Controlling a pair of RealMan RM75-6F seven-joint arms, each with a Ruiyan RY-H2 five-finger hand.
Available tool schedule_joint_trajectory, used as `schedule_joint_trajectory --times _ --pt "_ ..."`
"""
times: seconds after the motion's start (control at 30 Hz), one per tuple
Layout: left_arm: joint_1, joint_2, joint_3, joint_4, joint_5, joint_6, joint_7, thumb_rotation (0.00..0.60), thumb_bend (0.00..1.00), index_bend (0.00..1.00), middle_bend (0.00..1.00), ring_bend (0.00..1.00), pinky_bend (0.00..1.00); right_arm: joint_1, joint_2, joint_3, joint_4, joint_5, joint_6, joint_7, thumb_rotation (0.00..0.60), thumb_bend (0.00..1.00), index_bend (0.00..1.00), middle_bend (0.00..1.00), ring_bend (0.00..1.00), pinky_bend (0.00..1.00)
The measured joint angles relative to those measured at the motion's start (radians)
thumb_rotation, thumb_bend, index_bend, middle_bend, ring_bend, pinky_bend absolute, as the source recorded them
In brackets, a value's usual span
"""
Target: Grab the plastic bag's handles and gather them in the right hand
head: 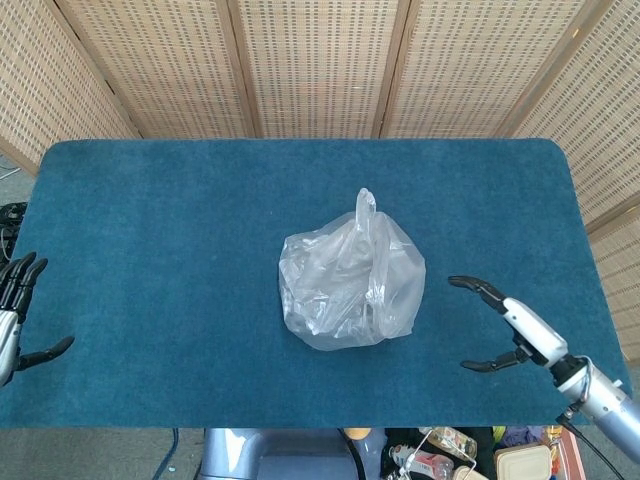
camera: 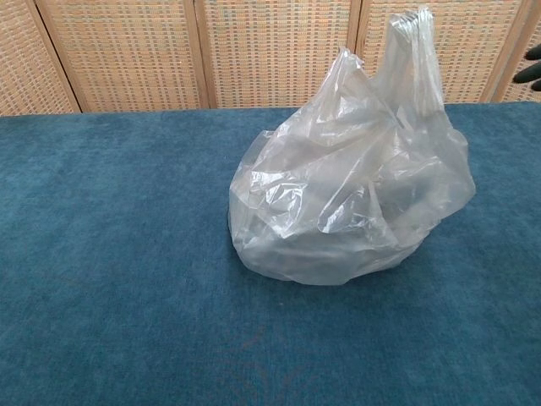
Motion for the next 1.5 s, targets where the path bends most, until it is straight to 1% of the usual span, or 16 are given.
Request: schedule_joint_trajectory --times 0.07,0.17,0.3,0.43,0.53,0.8,1.0,1.1,1.2,1.33,1.43,1.5 --pt "-0.001 0.0 -0.003 0.001 -0.005 -0.002 -0.003 0.6 0.03 0.0 0.0 0.0 0.0 0.055 0.011 -0.006 -0.013 -0.024 -0.032 0.066 0.6 0.0 0.15 0.19 0.09 0.07" --pt "-0.003 0.001 -0.006 0.004 -0.014 -0.004 -0.005 0.6 0.03 0.0 0.0 0.0 0.0 0.115 0.015 -0.011 -0.031 -0.037 -0.086 0.115 0.6 0.0 0.16 0.2 0.1 0.07" --pt "-0.003 0.002 -0.009 0.005 -0.017 -0.002 -0.006 0.6 0.03 0.0 0.0 0.0 0.0 0.183 0.012 -0.016 -0.059 -0.032 -0.159 0.166 0.6 0.0 0.17 0.22 0.12 0.13" --pt "-0.003 0.0 -0.009 0.005 -0.019 -0.002 -0.005 0.6 0.03 0.0 0.0 0.0 0.0 0.244 -0.001 -0.02 -0.078 -0.012 -0.206 0.242 0.6 0.0 0.21 0.27 0.16 0.14" --pt "-0.003 -0.001 -0.009 0.006 -0.021 -0.003 -0.005 0.6 0.03 0.0 0.0 0.0 0.0 0.273 -0.013 -0.018 -0.084 0.007 -0.222 0.295 0.6 0.0 0.25 0.3 0.19 0.16" --pt "-0.008 -0.004 -0.012 0.01 -0.032 -0.011 0.0 0.6 0.03 0.0 0.0 0.0 0.0 0.335 -0.037 -0.002 -0.093 0.058 -0.232 0.457 0.6 0.02 0.25 0.31 0.2 0.17" --pt "-0.009 -0.007 -0.014 0.01 -0.04 -0.013 0.005 0.6 0.04 0.0 0.0 0.0 0.0 0.374 -0.053 0.004 -0.086 0.09 -0.229 0.603 0.6 0.0 0.27 0.31 0.21 0.22" --pt "-0.01 -0.007 -0.015 0.009 -0.046 -0.016 0.005 0.6 0.03 0.0 0.0 0.0 0.0 0.392 -0.056 0.002 -0.083 0.094 -0.226 0.697 0.6 0.0 0.28 0.32 0.22 0.23" --pt "-0.011 -0.006 -0.016 0.008 -0.049 -0.019 0.004 0.6 0.04 0.0 0.0 0.0 0.0 0.42 -0.052 -0.009 -0.079 0.083 -0.231 0.8 0.6 0.0 0.29 0.32 0.23 0.23" --pt "-0.011 -0.005 -0.016 0.007 -0.052 -0.02 0.005 0.6 0.05 0.0 0.0 0.0 0.0 0.477 -0.042 -0.037 -0.075 0.042 -0.26 0.918 0.6 0.0 0.3 0.32 0.22 0.23" --pt "-0.012 -0.004 -0.016 0.005 -0.056 -0.024 0.006 0.6 0.05 0.0 0.0 0.0 0.0 0.528 -0.045 -0.062 -0.063 0.012 -0.288 0.97 0.6 0.0 0.3 0.32 0.21 0.23" --pt "-0.013 -0.004 -0.016 0.004 -0.054 -0.023 0.006 0.6 0.04 0.0 0.0 0.0 0.0 0.546 -0.058 -0.07 -0.056 0.01 -0.305 0.974 0.6 0.0 0.3 0.32 0.21 0.23"
